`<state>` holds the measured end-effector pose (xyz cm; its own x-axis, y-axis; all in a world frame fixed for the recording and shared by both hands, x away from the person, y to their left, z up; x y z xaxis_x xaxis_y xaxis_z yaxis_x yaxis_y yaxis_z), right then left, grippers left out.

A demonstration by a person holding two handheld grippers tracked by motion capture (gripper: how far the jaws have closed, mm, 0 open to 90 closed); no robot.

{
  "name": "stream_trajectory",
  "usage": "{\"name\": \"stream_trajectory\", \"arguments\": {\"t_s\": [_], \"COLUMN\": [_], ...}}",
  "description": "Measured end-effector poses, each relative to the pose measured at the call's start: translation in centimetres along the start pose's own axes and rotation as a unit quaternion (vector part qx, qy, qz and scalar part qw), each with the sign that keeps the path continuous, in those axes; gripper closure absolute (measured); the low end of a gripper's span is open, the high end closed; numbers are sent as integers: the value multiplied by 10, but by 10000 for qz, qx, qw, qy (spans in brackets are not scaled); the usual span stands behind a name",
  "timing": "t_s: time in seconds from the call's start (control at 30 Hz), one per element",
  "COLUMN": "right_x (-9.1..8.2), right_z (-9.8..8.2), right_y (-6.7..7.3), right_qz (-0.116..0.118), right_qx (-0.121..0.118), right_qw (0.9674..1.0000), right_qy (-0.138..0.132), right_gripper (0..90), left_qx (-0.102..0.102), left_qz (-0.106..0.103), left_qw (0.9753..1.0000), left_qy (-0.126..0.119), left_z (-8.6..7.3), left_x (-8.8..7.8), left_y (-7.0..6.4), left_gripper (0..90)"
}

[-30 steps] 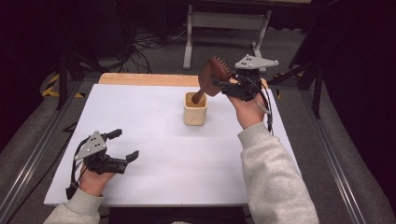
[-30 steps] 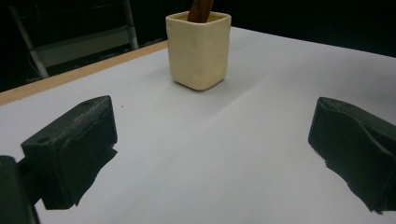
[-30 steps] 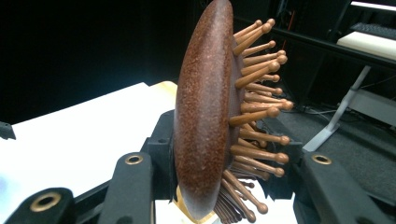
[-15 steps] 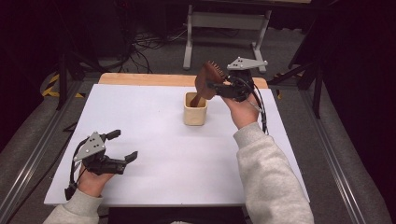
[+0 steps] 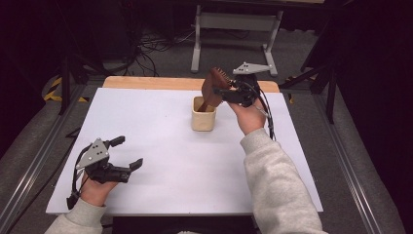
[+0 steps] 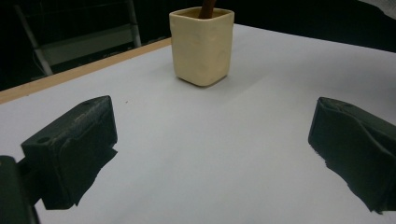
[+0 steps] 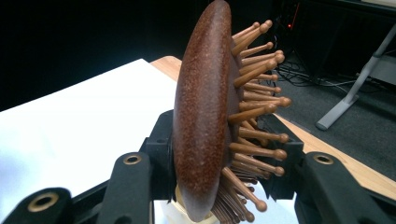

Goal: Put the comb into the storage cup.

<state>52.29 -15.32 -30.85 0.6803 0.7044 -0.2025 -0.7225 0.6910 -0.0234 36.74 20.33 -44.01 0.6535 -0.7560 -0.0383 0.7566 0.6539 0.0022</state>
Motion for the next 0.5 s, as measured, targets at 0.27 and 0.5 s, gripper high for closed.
{"name": "stream_trajectory", "arguments": {"t_s": [0.27,0.5], "right_x": [3,8], "right_z": [-4,-8], "right_y": [0,2], "right_qz": [19,66], "right_qx": [70,49], "right_qw": [10000,9999], "right_qy": [54,131], "right_gripper": [548,544], "left_qx": [12,38], "left_qz": [26,19], "left_qw": [10000,10000], "left_qy": [23,36], "left_z": [0,0], "left_x": [0,0], "left_y": [0,0], "left_gripper": [22,22]}}
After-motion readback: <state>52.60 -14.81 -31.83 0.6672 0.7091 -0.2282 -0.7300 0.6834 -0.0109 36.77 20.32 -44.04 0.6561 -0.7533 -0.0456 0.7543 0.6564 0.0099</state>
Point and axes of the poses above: each handheld gripper's, and its own axes: x roughly forward along the jaws, z roughly out of its top, y roughly to its left, the point moved 4 cm from there along x, roughly forward along the jaws, and after that the axes turned 14 degrees about -y, right-handed, at the moved point
